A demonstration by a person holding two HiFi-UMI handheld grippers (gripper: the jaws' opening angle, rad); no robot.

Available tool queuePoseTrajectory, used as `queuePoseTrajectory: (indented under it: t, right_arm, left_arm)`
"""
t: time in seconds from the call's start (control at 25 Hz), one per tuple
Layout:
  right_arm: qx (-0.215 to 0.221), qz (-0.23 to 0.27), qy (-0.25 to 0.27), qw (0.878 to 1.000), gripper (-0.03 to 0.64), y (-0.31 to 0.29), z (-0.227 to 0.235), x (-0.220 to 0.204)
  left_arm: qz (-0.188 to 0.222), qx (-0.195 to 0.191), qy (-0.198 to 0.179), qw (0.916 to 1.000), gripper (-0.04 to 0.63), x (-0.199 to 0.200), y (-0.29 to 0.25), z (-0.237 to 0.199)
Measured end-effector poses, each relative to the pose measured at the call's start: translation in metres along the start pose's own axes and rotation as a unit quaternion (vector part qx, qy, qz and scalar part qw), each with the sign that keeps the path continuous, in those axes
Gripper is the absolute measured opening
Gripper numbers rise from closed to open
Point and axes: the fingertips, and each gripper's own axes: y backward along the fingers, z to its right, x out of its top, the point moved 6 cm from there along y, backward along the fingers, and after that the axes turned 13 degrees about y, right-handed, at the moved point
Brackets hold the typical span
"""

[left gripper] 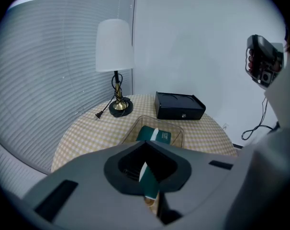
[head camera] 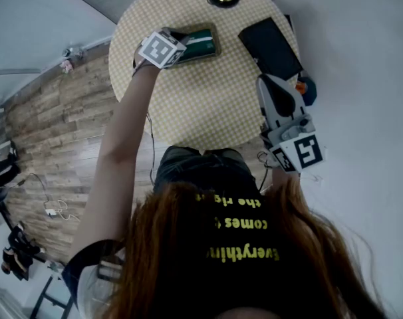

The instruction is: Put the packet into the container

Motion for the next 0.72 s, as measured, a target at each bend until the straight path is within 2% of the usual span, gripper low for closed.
queuePoseTrajectory:
  t: [0.12, 0.24, 0.32, 0.44, 0.52, 0.72]
  right_arm:
    - [0.005, 0.001, 0.005, 1.000, 0.015, 0.000, -0.004, 0.002]
    - [0.008, 0.003, 0.008, 1.000, 0.015, -0.001, -0.006, 0.004]
    - [0.010, 0.004, 0.009, 1.000, 0.015, -0.002, -0.007, 0.005]
    - [0.013, 0.005, 0.011, 1.000, 0.015, -0.001, -0.008, 0.006]
    - [0.015, 0.005, 0.013, 1.000, 0.015, -0.003, -0.009, 0.007]
    - [0.023, 0.008, 0.015, 1.000, 0.015, -0.006, -0.016, 0.011]
  left_arm:
    - [0.032, 0.013, 0.019, 0.9992, 0.000, -0.001, 0.012, -0.001]
    - [0.101, 0.028, 0.044, 0.9935, 0.000, 0.001, 0.023, -0.005]
    - [0.156, 0.052, 0.051, 0.9851, 0.000, 0.003, 0.034, -0.010]
    - [0.222, 0.089, 0.034, 0.9703, 0.000, 0.006, 0.052, -0.009]
    - [0.254, 0.102, 0.023, 0.9616, 0.000, 0.009, 0.061, -0.007]
    - [0.312, 0.120, 0.025, 0.9419, 0.000, 0.009, 0.080, -0.003]
